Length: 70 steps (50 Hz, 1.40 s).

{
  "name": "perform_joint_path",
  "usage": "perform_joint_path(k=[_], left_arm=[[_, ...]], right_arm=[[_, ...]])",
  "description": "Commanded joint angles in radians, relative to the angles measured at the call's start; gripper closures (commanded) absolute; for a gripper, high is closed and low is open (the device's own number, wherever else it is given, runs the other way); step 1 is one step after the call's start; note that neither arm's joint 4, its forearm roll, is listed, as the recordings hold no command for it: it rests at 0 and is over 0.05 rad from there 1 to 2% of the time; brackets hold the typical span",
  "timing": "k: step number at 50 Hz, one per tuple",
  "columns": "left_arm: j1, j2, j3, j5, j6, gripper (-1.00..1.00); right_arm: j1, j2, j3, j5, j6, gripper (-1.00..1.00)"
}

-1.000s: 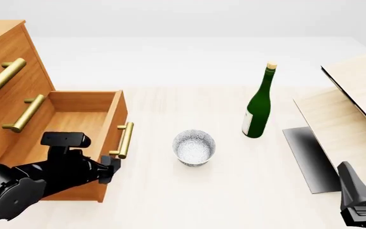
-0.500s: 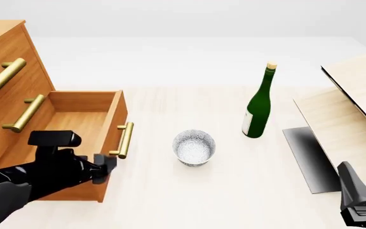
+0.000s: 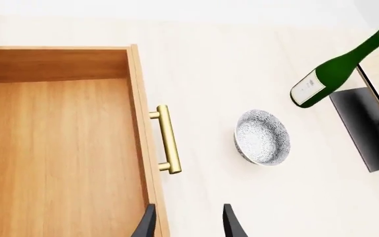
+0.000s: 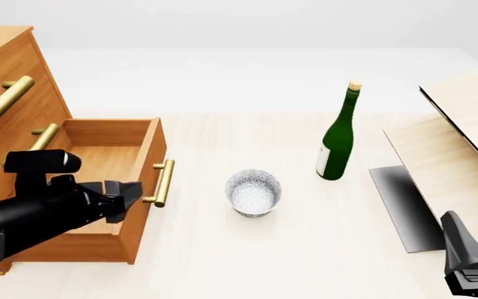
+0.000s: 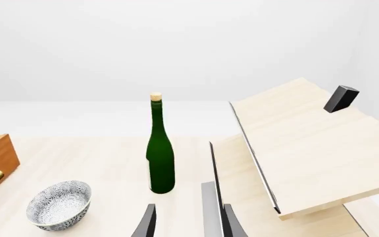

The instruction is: Put the bowl in the bottom drawer of the cabinet and close it.

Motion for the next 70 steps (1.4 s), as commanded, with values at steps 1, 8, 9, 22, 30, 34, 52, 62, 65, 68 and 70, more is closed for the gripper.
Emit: perform_joint_path(k=[1,8,9,22,30,34,52,62,65,68,70], left_arm=[[0.004,-0.047,-0.038,0.034,0.006,-1.00],[0.003,-0.062,-0.068,0.049,0.011,-1.00],[0.001,-0.065,-0.074,0.051,0.014,-1.00],[-0.022,-0.061,-0.124,0.052,0.035,-1.00],[-0.041,-0.045,-0.144,0.043,0.036,-1.00],[-0.048,-0.028,-0.161,0.036,0.038,-1.00],[-0.085,0.055,-0.215,-0.005,-0.002,-1.00],[-0.114,0.108,-0.239,-0.039,-0.034,-1.00],[-0.121,0.128,-0.249,-0.048,-0.044,-1.00],[-0.120,0.142,-0.254,-0.055,-0.046,-1.00],[-0.130,0.152,-0.256,-0.063,-0.055,-1.00]], right_arm=[[0.000,0.000,0.000,0.000,0.000,-1.00],[0.000,0.000,0.000,0.000,0.000,-1.00],[0.000,0.000,0.000,0.000,0.000,-1.00],[0.000,0.000,0.000,0.000,0.000,-1.00],[0.000,0.000,0.000,0.000,0.000,-1.00],[0.000,0.000,0.000,0.000,0.000,-1.00],[0.010,0.007,0.001,-0.003,0.010,-1.00],[0.010,0.007,0.001,-0.003,0.010,-1.00],[0.010,0.007,0.001,-0.003,0.011,-1.00],[0.010,0.007,0.001,-0.003,0.011,-1.00],[0.010,0.007,0.001,-0.003,0.011,-1.00]])
